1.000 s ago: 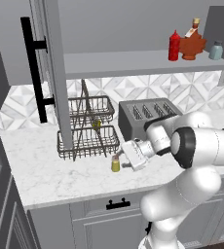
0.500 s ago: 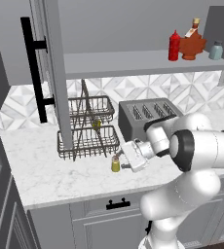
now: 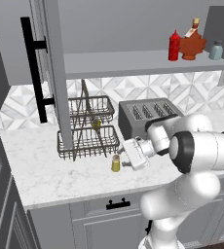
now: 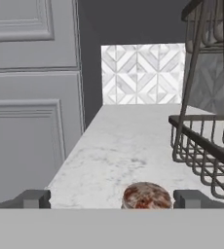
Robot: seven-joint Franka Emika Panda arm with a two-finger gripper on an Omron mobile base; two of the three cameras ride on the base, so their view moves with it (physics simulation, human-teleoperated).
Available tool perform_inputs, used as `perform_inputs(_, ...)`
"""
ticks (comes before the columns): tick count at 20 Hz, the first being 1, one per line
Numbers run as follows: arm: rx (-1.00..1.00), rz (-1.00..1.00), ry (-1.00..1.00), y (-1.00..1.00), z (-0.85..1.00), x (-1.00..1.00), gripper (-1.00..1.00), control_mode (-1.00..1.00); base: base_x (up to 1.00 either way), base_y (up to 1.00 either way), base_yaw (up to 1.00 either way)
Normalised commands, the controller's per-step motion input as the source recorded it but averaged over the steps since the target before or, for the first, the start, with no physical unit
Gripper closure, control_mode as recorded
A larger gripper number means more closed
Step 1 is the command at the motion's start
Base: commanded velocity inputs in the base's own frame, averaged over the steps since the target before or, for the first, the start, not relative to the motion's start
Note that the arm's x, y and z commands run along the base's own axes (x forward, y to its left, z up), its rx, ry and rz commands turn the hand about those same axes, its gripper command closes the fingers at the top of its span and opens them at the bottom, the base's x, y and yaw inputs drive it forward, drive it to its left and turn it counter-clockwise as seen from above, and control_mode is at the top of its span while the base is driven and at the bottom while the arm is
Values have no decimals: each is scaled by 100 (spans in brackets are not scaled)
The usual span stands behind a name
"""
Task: Put the shaker and condiment bottle from the counter next to their counterparts in the cabinet.
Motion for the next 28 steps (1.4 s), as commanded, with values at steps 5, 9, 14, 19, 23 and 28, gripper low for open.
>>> perform_inputs(5, 0, -8, -2, 0, 0, 21, -100, -100, 0, 0, 0)
perform_inputs(9, 0, -7, 0, 4, 0, 3, -100, -100, 0, 0, 0)
perform_inputs(14, 0, -4, 0, 18, -15, 7, -100, -100, 0, 0, 0)
perform_inputs(19, 0, -5, 0, 9, -5, 18, -100, -100, 0, 0, 0)
perform_inputs(23, 0, -5, -1, 0, -6, 5, -100, -100, 0, 0, 0)
perform_inputs(28, 0, 0, 0, 0, -17, 0, -100, -100, 0, 0, 0)
